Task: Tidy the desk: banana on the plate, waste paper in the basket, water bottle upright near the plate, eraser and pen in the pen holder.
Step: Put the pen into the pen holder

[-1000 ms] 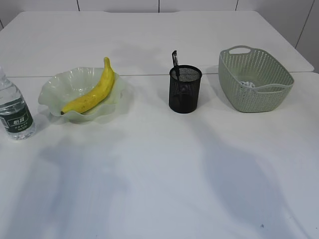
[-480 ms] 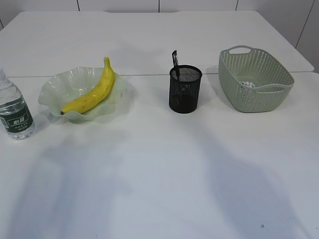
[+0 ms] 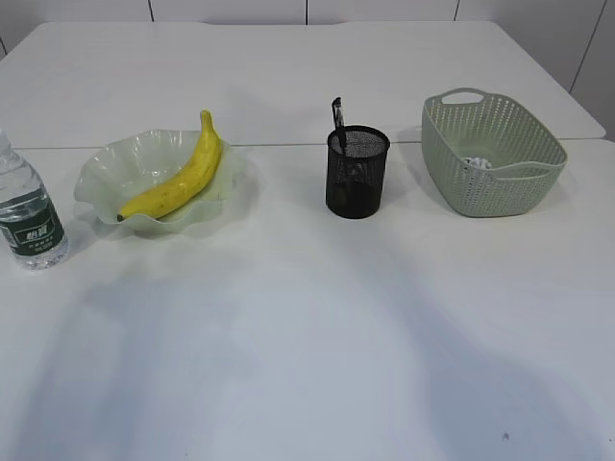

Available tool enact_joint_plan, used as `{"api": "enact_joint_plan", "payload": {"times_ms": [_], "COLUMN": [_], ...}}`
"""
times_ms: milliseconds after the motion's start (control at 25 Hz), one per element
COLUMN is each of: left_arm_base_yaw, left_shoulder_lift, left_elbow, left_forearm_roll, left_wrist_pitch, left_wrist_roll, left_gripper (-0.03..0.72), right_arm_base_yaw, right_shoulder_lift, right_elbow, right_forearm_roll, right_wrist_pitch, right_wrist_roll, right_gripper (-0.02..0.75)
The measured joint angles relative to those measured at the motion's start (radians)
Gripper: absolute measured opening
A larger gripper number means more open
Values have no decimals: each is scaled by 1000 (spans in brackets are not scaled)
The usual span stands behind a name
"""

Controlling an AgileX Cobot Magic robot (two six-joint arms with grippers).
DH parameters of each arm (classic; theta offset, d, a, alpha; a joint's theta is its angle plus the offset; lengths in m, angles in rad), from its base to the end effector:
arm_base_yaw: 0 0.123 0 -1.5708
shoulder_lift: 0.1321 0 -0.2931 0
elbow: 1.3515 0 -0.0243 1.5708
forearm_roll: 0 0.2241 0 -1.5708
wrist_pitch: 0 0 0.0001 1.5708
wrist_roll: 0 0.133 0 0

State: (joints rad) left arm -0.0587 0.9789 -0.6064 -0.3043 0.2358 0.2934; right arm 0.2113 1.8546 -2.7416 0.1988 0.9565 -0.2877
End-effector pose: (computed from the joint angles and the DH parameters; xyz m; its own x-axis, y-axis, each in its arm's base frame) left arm 0.2066 -0.0215 0.2810 -0.4882 0.0257 -0.8723 0.1180 0.9923 -0.0368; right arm 0.3430 0.0955 0.5936 0.0886 -0.1539 -0.9841 -0.3548 0.9183 -0.1755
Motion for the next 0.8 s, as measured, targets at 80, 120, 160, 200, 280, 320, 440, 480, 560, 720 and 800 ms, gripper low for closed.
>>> {"api": "enact_joint_plan", "payload": {"times_ms": [80, 120, 160, 200, 280, 320, 440, 480, 560, 720, 800], "left_arm_base_yaw": [0, 0, 0, 0, 0, 0, 0, 0, 0, 0, 0], "left_shoulder_lift": [0, 0, 0, 0, 0, 0, -3, -5, -18, -35, -39], "left_elbow": [0, 0, 0, 0, 0, 0, 0, 0, 0, 0, 0], "left_forearm_roll": [-1, -1, -2, -2, -2, -2, -2, -2, -2, -2, -2], "left_wrist_pitch": [0, 0, 0, 0, 0, 0, 0, 0, 0, 0, 0], "left_wrist_roll": [0, 0, 0, 0, 0, 0, 0, 0, 0, 0, 0], "left_gripper": [538, 538, 538, 538, 538, 538, 538, 538, 538, 538, 538], "right_arm_base_yaw": [0, 0, 0, 0, 0, 0, 0, 0, 0, 0, 0], "right_shoulder_lift": [-35, -50, -67, -84, -112, -125, -163, -177, -204, -263, -300], "right_elbow": [-1, -1, -1, -2, -3, -5, -5, -5, -5, 16, 74], "right_forearm_roll": [-18, -26, -33, -35, -37, -37, -37, -37, -48, -76, -78], "right_wrist_pitch": [23, 35, 44, 54, 70, 78, 87, 94, 110, 138, 145], "right_wrist_roll": [16, 21, 23, 26, 29, 33, 40, 42, 51, 76, 78], "right_gripper": [60, 60, 60, 60, 60, 60, 60, 60, 60, 60, 60]}}
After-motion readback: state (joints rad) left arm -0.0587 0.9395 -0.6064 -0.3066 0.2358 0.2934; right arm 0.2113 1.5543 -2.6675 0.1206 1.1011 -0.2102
